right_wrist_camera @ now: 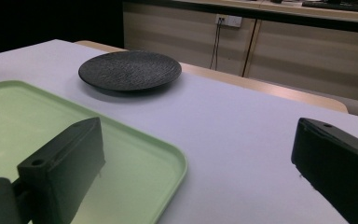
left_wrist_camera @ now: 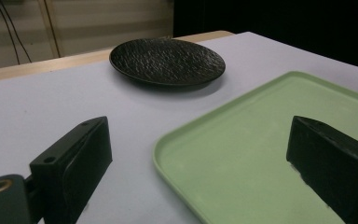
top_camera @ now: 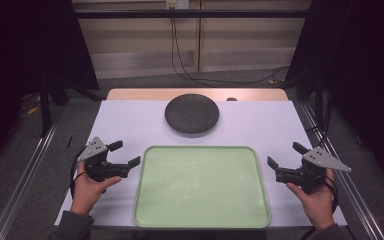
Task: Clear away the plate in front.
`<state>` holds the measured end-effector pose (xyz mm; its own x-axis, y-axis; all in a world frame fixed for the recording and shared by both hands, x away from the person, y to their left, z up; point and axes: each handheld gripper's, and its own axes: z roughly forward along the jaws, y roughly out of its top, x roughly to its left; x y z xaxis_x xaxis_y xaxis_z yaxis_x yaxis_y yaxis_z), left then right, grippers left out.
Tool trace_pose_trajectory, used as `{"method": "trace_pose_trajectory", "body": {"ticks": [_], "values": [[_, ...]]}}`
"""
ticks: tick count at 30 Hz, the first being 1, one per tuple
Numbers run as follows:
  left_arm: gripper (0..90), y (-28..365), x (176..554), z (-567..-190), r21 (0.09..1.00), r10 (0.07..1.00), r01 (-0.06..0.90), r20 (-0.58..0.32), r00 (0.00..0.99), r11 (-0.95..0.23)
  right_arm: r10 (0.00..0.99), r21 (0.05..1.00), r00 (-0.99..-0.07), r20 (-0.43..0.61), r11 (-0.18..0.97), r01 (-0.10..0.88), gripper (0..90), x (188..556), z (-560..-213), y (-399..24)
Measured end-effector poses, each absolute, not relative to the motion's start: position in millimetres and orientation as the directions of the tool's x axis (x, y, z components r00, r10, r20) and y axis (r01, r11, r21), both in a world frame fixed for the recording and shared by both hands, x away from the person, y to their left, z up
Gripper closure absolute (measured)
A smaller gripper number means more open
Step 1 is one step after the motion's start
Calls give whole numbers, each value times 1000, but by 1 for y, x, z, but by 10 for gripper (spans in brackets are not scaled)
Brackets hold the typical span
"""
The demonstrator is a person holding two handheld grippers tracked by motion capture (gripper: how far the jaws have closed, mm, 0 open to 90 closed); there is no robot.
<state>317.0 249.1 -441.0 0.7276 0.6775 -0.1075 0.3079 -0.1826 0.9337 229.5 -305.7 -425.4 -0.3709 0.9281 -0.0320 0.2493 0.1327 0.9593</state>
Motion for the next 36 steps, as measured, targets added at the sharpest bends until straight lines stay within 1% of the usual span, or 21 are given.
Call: {"method": "trace_pose_trajectory", "body": {"ticks": [10, 13, 19, 21, 23, 27, 29, 36], "values": [[65, 240, 320, -442, 916, 680, 359, -147, 718, -181, 923, 959, -383, -44, 146, 242, 15, 227, -425, -302], [65, 237, 328, -439, 910, 685, 396, -209, 698, -126, 918, 961, -394, -52, 153, 229, 15, 225, -425, -300], [65, 229, 343, -437, 898, 725, 420, -203, 658, -130, 916, 958, -398, -46, 153, 242, 15, 225, -427, -301], [65, 225, 350, -436, 897, 719, 427, -220, 659, -117, 915, 959, -402, -39, 147, 242, 15, 224, -427, -301], [65, 219, 357, -436, 893, 724, 430, -208, 657, -134, 913, 959, -407, -42, 151, 240, 16, 223, -427, -300], [67, 211, 370, -435, 891, 726, 438, -220, 651, -123, 907, 957, -419, -51, 164, 239, 17, 224, -427, -298], [76, 208, 378, -436, 888, 740, 440, -205, 640, -134, 906, 955, -419, -55, 170, 243, 17, 223, -427, -297], [78, 202, 398, -437, 885, 759, 453, -220, 613, -110, 901, 956, -429, -58, 174, 235, 17, 222, -427, -297]]}}
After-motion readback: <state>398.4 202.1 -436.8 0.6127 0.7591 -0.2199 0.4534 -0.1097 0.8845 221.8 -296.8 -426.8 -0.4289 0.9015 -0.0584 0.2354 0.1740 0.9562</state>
